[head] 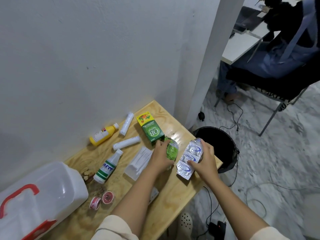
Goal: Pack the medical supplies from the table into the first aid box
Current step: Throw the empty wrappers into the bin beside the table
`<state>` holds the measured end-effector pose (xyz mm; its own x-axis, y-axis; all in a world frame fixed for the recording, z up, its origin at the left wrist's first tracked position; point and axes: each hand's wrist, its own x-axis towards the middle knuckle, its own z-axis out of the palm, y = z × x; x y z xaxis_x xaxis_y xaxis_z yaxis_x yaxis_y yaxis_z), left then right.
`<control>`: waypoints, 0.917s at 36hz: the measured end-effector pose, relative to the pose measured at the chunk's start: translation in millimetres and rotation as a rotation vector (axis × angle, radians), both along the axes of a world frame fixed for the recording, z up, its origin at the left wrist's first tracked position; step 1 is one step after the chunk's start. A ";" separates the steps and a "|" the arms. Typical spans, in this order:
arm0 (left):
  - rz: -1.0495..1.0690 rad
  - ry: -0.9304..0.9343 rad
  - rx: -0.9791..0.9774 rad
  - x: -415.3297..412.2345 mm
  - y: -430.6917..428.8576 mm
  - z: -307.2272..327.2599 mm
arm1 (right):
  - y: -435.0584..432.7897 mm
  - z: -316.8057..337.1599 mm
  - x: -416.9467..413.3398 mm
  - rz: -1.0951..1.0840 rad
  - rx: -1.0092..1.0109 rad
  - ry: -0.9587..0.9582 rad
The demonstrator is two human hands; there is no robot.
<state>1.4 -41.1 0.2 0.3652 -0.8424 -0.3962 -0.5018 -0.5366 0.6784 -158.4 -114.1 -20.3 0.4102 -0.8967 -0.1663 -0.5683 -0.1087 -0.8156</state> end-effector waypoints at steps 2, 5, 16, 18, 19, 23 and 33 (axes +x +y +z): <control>-0.001 0.032 -0.022 -1.4 -4.1 0.2 | -2.7 1.4 -2.0 -0.010 0.007 -0.012; -0.021 0.063 -0.058 -4.3 -13.0 2.4 | -9.7 6.1 -7.4 -0.032 0.002 -0.028; -0.046 0.163 -0.182 -35.5 -88.4 21.6 | -82.6 24.0 -64.7 -0.208 -0.037 -0.103; -0.033 0.187 -0.184 -44.4 -109.5 22.3 | -99.5 21.6 -76.1 -0.238 -0.031 -0.106; -0.025 0.198 -0.183 -48.8 -119.9 20.9 | -107.8 19.1 -81.2 -0.250 -0.025 -0.103; -0.013 0.226 -0.153 -67.2 -161.1 12.9 | -141.8 1.9 -99.5 -0.282 0.016 -0.090; -0.071 0.182 0.036 -101.8 -258.6 -65.8 | -208.9 -77.2 -118.8 -0.309 0.143 0.001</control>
<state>-100.4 -299.8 -65.6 0.2249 -0.8475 -0.4809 -0.4098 -0.5300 0.7424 -277.3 -323.0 -97.5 0.1229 -0.9460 -0.3000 -0.5571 0.1844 -0.8097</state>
